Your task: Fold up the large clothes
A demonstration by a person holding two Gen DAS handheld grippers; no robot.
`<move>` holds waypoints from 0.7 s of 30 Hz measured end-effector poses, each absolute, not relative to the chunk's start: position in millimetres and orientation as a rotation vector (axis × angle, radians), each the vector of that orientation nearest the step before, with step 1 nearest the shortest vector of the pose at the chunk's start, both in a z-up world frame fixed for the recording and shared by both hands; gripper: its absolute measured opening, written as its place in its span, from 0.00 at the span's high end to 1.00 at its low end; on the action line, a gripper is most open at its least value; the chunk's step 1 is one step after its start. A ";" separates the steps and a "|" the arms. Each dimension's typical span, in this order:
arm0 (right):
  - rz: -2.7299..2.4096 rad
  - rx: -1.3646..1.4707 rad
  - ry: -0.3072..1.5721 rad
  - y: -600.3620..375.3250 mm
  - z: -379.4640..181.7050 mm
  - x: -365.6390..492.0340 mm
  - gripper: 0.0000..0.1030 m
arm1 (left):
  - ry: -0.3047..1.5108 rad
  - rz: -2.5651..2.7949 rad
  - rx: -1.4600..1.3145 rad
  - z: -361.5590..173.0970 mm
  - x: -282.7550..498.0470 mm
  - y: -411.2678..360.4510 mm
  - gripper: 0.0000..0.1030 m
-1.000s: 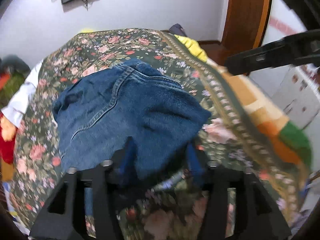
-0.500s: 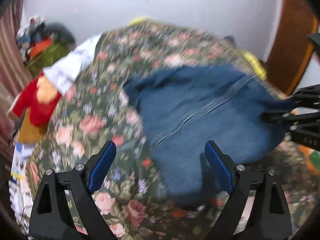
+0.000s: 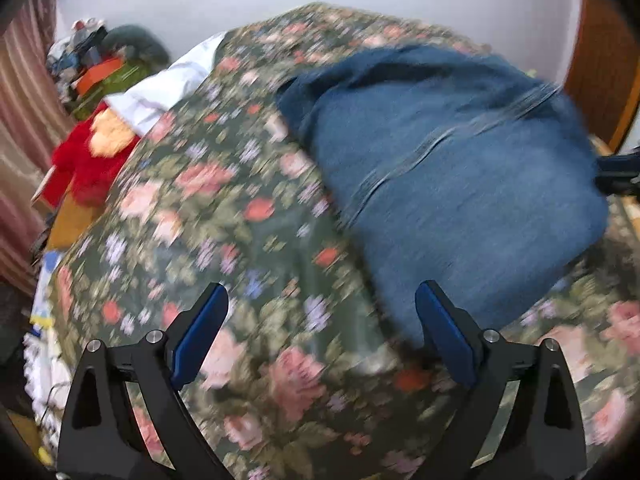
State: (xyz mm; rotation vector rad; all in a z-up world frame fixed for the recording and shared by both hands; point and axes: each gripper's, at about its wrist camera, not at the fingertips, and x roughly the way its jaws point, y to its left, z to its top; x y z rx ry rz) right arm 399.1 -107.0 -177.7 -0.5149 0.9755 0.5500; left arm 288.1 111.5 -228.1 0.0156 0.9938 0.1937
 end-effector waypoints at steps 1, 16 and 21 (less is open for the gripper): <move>0.551 -0.508 0.983 -109.8 -178.0 399.3 0.84 | 0.987 0.190 -0.015 -229.4 283.3 116.7 0.06; 0.490 -0.218 1.059 -167.0 -136.0 429.1 0.84 | 0.894 0.199 0.098 -173.2 306.6 125.9 0.15; 0.601 -0.159 0.991 -128.9 -104.4 455.6 0.84 | 0.867 0.158 0.035 -161.3 368.6 131.2 0.15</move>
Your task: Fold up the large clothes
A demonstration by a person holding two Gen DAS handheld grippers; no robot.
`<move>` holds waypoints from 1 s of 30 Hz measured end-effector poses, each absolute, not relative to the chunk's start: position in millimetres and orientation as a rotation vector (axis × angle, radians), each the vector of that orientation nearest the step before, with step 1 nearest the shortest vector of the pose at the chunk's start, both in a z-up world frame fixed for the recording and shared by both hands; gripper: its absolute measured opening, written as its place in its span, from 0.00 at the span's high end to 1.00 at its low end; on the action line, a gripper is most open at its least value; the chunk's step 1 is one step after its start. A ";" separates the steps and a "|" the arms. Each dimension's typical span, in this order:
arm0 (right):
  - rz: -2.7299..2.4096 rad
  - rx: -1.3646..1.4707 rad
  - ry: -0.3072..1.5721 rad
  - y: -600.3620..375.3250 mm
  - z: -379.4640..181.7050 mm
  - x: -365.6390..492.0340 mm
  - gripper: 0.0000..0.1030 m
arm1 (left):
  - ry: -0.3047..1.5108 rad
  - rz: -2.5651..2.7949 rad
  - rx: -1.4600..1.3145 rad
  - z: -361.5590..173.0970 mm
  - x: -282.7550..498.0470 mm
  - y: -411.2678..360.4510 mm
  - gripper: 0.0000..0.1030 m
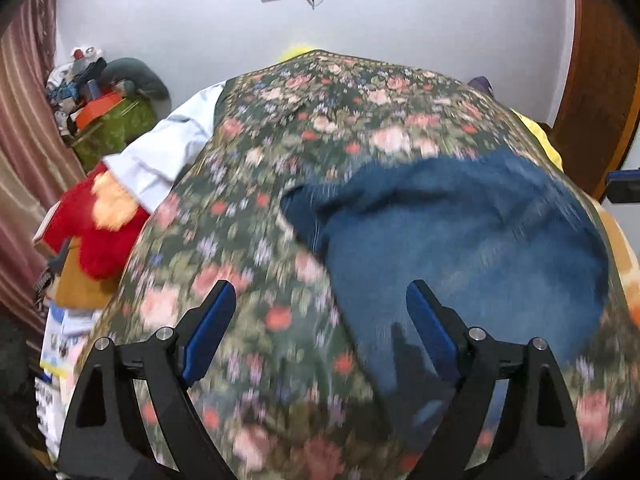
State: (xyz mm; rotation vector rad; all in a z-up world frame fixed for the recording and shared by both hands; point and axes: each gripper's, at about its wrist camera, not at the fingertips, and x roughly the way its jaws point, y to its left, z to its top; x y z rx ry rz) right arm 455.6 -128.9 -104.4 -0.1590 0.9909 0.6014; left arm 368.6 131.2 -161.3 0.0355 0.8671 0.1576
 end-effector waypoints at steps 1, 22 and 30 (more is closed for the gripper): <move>0.618 -0.170 0.971 -117.2 -101.6 461.4 0.84 | 0.868 0.158 0.027 -162.5 384.9 133.4 0.15; 0.804 -0.115 1.187 -84.9 -178.2 561.6 0.84 | 1.058 0.256 -0.161 -237.0 516.2 183.0 0.15; 0.723 -0.098 1.102 -108.2 -133.8 507.6 0.84 | 0.938 0.040 0.092 -168.2 404.7 114.0 0.10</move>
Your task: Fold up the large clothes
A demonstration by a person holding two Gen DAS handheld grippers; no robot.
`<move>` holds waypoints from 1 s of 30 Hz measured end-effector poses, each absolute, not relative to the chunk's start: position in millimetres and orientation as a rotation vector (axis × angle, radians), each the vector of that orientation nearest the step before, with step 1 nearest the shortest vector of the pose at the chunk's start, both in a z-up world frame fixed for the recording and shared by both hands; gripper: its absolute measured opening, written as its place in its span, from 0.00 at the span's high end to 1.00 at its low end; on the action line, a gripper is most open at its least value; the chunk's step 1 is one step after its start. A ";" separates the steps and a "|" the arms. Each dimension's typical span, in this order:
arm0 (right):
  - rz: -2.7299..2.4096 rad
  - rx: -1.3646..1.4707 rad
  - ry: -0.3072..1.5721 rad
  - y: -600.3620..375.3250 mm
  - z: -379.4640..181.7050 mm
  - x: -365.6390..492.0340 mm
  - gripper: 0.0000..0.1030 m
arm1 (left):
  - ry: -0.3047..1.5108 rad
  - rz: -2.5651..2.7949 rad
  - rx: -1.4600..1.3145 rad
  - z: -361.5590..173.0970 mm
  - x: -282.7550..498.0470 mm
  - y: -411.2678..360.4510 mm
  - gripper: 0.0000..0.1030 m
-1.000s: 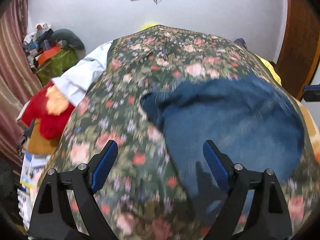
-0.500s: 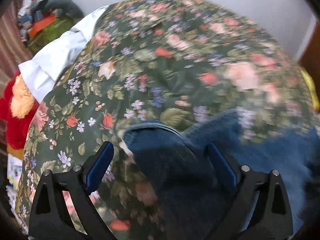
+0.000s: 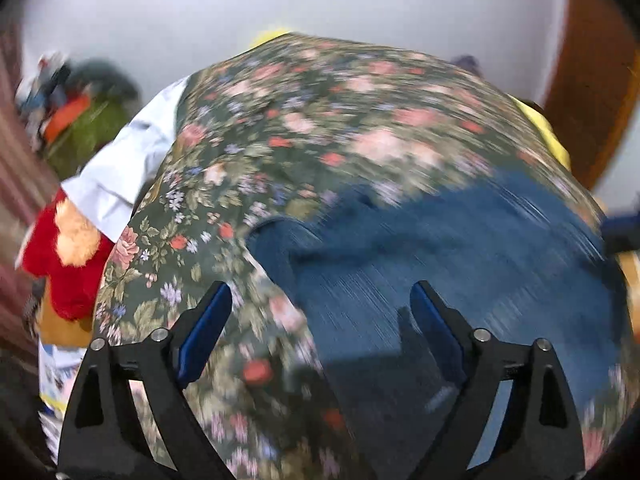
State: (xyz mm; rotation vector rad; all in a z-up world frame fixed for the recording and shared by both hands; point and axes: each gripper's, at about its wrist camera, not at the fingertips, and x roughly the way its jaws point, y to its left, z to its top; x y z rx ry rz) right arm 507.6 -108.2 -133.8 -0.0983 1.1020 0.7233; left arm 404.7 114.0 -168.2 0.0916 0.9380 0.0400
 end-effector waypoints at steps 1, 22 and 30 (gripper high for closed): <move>0.736 -0.105 1.094 -106.4 -132.3 501.1 0.84 | 0.929 0.024 0.096 -166.9 394.9 109.1 0.07; 0.773 -0.149 1.192 -128.6 -174.0 431.8 0.85 | 1.101 -0.090 -0.074 -226.2 296.2 90.5 0.00; 0.511 -0.372 1.041 -142.7 -144.5 422.0 0.84 | 1.016 0.064 -0.033 -193.9 287.6 126.9 0.00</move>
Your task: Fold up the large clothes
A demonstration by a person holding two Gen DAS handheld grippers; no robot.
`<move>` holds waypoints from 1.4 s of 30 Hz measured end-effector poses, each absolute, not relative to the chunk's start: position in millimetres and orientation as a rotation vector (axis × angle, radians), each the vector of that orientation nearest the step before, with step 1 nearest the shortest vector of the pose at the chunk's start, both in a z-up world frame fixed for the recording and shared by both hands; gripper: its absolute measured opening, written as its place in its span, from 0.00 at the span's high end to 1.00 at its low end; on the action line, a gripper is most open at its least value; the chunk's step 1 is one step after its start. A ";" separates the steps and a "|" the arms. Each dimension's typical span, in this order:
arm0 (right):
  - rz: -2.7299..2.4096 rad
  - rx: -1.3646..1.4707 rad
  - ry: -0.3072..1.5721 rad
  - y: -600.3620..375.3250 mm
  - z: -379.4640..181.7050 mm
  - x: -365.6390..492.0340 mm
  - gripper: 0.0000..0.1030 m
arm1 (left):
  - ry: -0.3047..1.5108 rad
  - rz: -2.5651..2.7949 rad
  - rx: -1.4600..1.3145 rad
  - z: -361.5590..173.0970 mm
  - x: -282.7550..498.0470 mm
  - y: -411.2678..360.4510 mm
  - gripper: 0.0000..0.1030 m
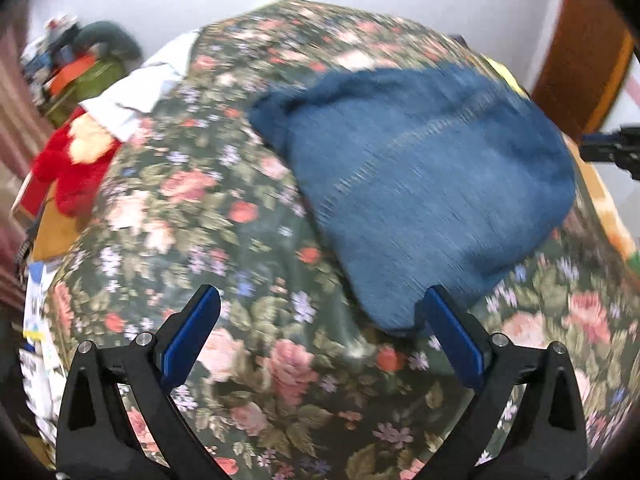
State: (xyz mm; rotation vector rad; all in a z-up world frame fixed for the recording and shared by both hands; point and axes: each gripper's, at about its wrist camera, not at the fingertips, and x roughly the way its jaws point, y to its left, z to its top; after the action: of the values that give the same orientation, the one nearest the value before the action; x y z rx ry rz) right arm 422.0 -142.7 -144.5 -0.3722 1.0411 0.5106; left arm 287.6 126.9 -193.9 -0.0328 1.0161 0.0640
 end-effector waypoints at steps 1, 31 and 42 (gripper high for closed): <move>0.542 -0.338 1.021 -139.1 -135.9 424.3 0.84 | 1.010 0.082 -0.058 -191.7 289.1 133.8 0.00; 0.618 0.086 1.258 -137.0 -193.8 517.6 0.00 | 1.132 -0.156 -0.596 -242.5 399.7 178.5 0.00; 0.738 0.239 1.439 -104.3 -252.0 566.2 0.00 | 1.168 -0.345 -0.822 -303.0 450.2 173.3 0.00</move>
State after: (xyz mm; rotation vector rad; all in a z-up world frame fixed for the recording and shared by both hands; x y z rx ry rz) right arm 566.2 -104.3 -252.0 0.2388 1.4387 0.7384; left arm 450.2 173.3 -303.0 -0.8216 1.1676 -0.3448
